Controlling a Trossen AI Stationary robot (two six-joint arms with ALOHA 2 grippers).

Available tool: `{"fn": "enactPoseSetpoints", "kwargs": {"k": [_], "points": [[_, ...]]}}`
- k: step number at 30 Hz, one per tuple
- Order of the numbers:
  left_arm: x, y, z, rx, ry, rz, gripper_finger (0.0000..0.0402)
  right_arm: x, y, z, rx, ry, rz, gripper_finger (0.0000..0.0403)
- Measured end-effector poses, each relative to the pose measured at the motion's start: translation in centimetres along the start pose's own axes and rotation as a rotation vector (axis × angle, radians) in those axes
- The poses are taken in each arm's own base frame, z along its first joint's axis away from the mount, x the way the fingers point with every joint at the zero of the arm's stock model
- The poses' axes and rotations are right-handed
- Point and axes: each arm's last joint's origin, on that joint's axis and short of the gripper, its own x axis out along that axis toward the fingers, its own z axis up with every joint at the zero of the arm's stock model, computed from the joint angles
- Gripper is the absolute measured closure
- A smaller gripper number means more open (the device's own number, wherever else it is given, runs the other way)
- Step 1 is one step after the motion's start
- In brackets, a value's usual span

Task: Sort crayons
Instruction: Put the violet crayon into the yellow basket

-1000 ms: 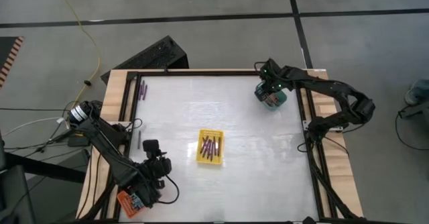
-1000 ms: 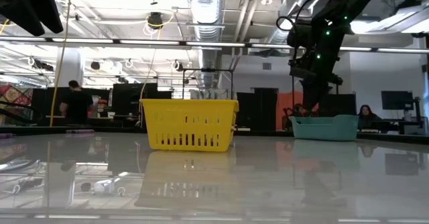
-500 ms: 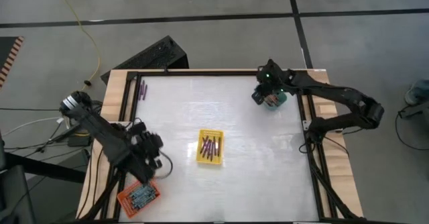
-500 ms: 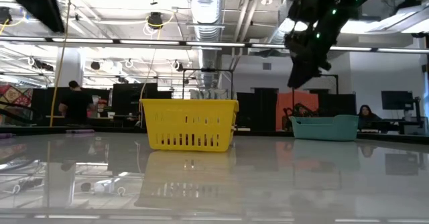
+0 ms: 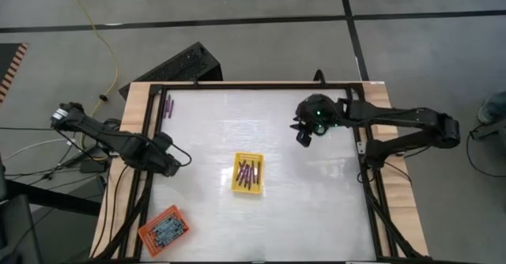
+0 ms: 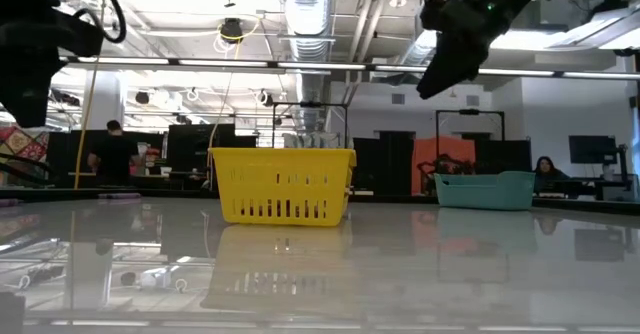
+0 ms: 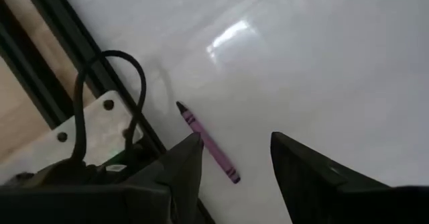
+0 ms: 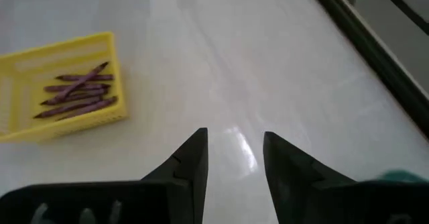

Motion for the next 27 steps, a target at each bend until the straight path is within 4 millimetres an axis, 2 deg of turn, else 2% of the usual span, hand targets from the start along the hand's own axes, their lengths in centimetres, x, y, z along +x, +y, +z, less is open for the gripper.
{"fn": "enactPoseSetpoints", "kwargs": {"k": [5, 10, 13, 17, 20, 23, 27], "points": [[0.3, -0.2, 0.5, -0.029, 0.031, 0.008, 0.025, 0.1, 1.5, -0.2, -0.068, 0.003, 0.037, 0.0265], [1.2, -1.9, 0.3, 0.144, 0.186, 0.057, 0.027, -0.1, 2.9, -0.4, -0.113, 0.002, 0.075, 0.0265], [0.7, -2.4, 1.3, 0.201, 0.145, 0.154, 0.0276, -0.3, 3.6, -0.6, -0.134, 0.001, 0.101, 0.0265], [-0.4, -2.6, 4.3, 0.179, -0.062, 0.222, 0.0278, -0.3, 4.2, -0.6, -0.136, -0.005, 0.125, 0.0265], [0.2, -2.3, 7.3, 0.139, -0.11, 0.191, 0.0278, -0.4, 4.5, -0.7, -0.133, -0.008, 0.136, 0.0265], [1.3, -1.0, 10.3, 0.082, -0.109, 0.19, 0.0278, -0.5, 4.8, -0.6, -0.137, -0.022, 0.148, 0.0265], [2.4, 1.8, 13.9, -0.008, -0.109, 0.163, 0.0278, -0.6, 5.2, -0.5, -0.144, -0.038, 0.164, 0.0265]]}}
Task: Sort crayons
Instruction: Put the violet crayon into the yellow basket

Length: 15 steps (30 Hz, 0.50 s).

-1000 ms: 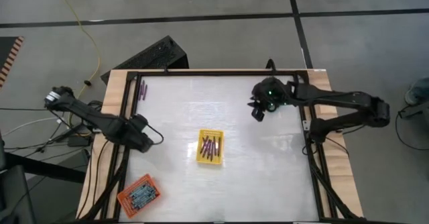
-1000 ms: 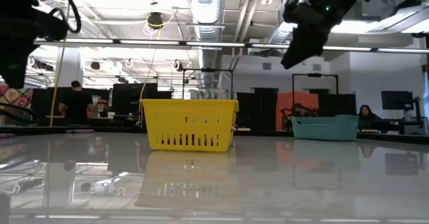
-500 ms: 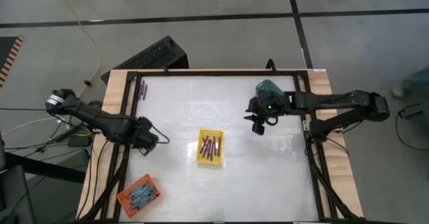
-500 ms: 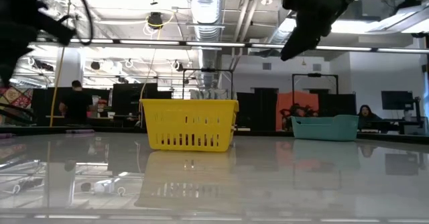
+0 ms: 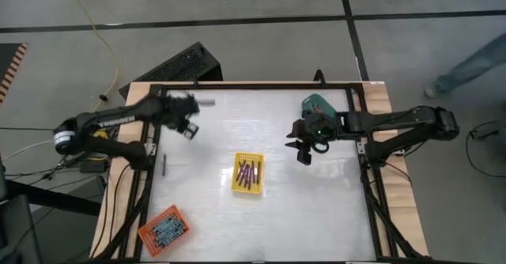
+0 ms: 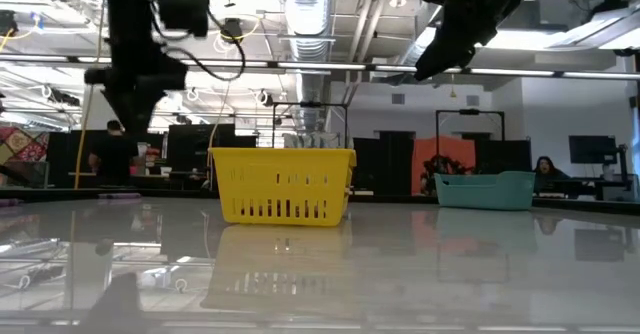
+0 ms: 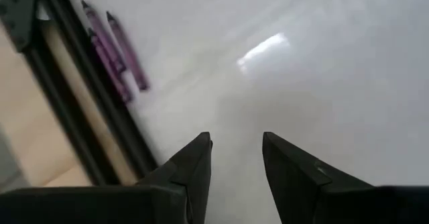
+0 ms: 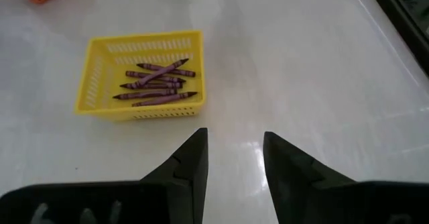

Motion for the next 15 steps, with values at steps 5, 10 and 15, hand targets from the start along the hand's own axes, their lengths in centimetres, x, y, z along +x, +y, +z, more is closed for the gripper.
{"fn": "enactPoseSetpoints", "kwargs": {"k": [5, 10, 15], "points": [[3.3, 3.5, 2.8, -0.073, 0.091, 0.01, 0.0276, 0.0, 0.3, -0.1, -0.01, 0.002, 0.003, 0.0265], [7.4, 5.5, 4.4, -0.097, 0.206, 0.037, 0.0251, -0.1, 0.6, -0.1, -0.025, -0.001, -0.017, 0.0265], [10.6, 6.9, 5.0, -0.123, 0.285, 0.072, 0.0227, -0.1, 1.0, -0.2, -0.047, 0.0, -0.009, 0.0265]]}}
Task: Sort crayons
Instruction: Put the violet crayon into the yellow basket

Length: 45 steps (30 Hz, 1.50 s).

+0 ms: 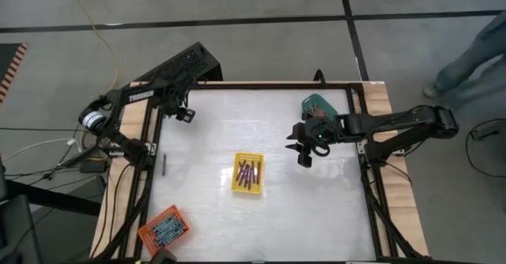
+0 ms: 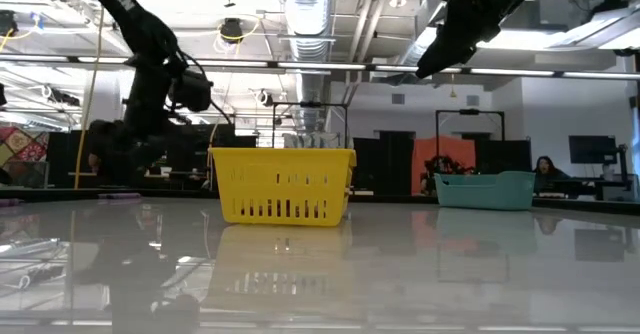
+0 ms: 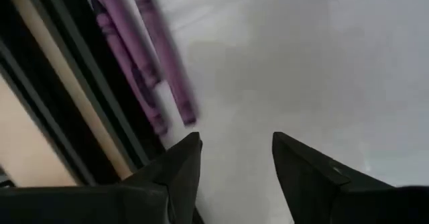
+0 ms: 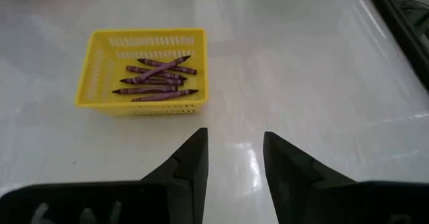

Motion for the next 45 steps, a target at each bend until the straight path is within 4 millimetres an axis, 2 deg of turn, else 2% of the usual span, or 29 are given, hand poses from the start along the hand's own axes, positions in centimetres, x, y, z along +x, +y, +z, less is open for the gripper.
{"fn": "enactPoseSetpoints", "kwargs": {"k": [4, 12, 26, 34, 36, 41, 45], "points": [[0.3, 0.0, 1.6, 0.0, -0.03, -0.033, 0.0227, 0.0, 0.3, -0.1, -0.009, 0.008, 0.012, 0.0265], [0.5, 1.3, 4.0, -0.076, -0.04, -0.036, 0.0234, -0.2, 1.2, -0.2, -0.014, 0.005, 0.018, 0.0265], [0.4, 2.4, 5.4, -0.179, -0.11, -0.06, 0.0235, -0.3, 1.8, -0.3, -0.019, 0.0, 0.033, 0.0265], [-0.1, 1.1, 3.1, -0.059, 0.114, -0.146, 0.0235, -0.4, 2.0, -0.3, -0.071, 0.001, 0.048, 0.0265], [-0.6, 0.0, 2.0, 0.005, 0.179, -0.126, 0.0235, -0.2, 2.4, -0.3, -0.094, 0.003, 0.06, 0.0265], [-2.5, -2.3, -0.4, 0.118, 0.224, 0.058, 0.0235, 0.7, 3.4, -0.3, -0.113, 0.0, 0.088, 0.0265], [-2.9, -4.7, -2.7, 0.196, 0.312, -0.014, 0.0235, 2.0, 4.4, -0.5, -0.135, 0.015, 0.107, 0.0265]]}}
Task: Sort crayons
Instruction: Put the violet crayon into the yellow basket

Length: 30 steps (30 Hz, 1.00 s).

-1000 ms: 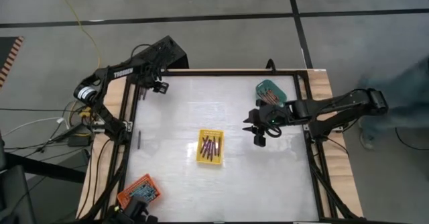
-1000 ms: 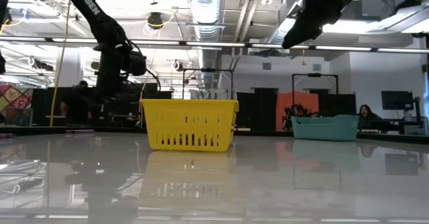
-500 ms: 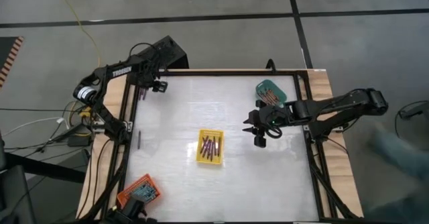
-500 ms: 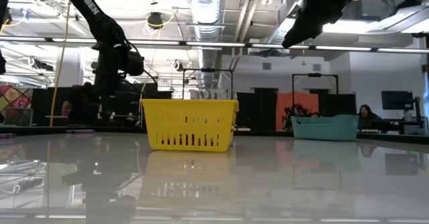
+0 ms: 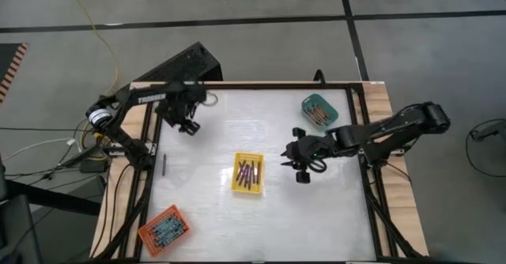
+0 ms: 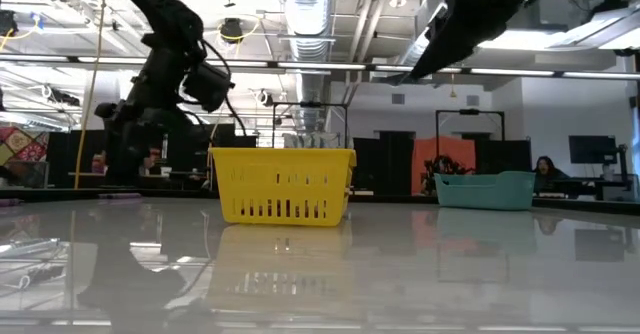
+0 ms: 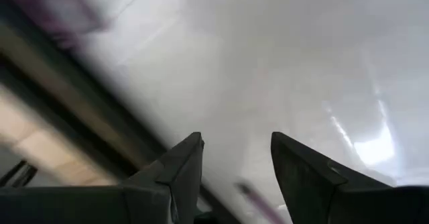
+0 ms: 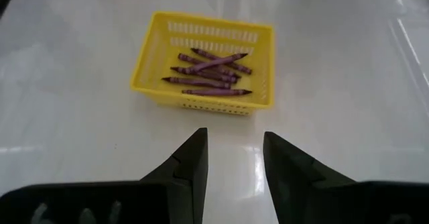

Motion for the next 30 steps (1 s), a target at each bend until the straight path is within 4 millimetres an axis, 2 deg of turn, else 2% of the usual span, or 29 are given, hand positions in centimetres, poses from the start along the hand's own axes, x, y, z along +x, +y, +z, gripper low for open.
{"fn": "enactPoseSetpoints", "kwargs": {"k": [6, 11, 16, 25, 30], "points": [[2.1, -4.1, -4.3, 0.292, 0.139, 0.119, 0.0235, 2.0, 1.6, -0.5, -0.04, 0.053, 0.036, 0.0265], [4.5, -5.8, -7.4, 0.412, 0.159, 0.174, 0.0235, 2.6, 2.5, -0.7, -0.059, 0.058, 0.057, 0.0265], [5.5, -5.7, -9.0, 0.36, 0.127, 0.178, 0.0235, 2.6, 2.8, -0.7, -0.059, 0.054, 0.068, 0.0265], [3.7, -4.9, -10.9, 0.124, -0.131, 0.032, 0.0235, 2.6, 2.9, -0.5, -0.044, 0.035, 0.07, 0.0265], [4.4, -4.3, -11.7, -0.017, -0.148, -0.044, 0.0235, 2.6, 2.9, -0.2, -0.044, 0.008, 0.072, 0.0265]]}}
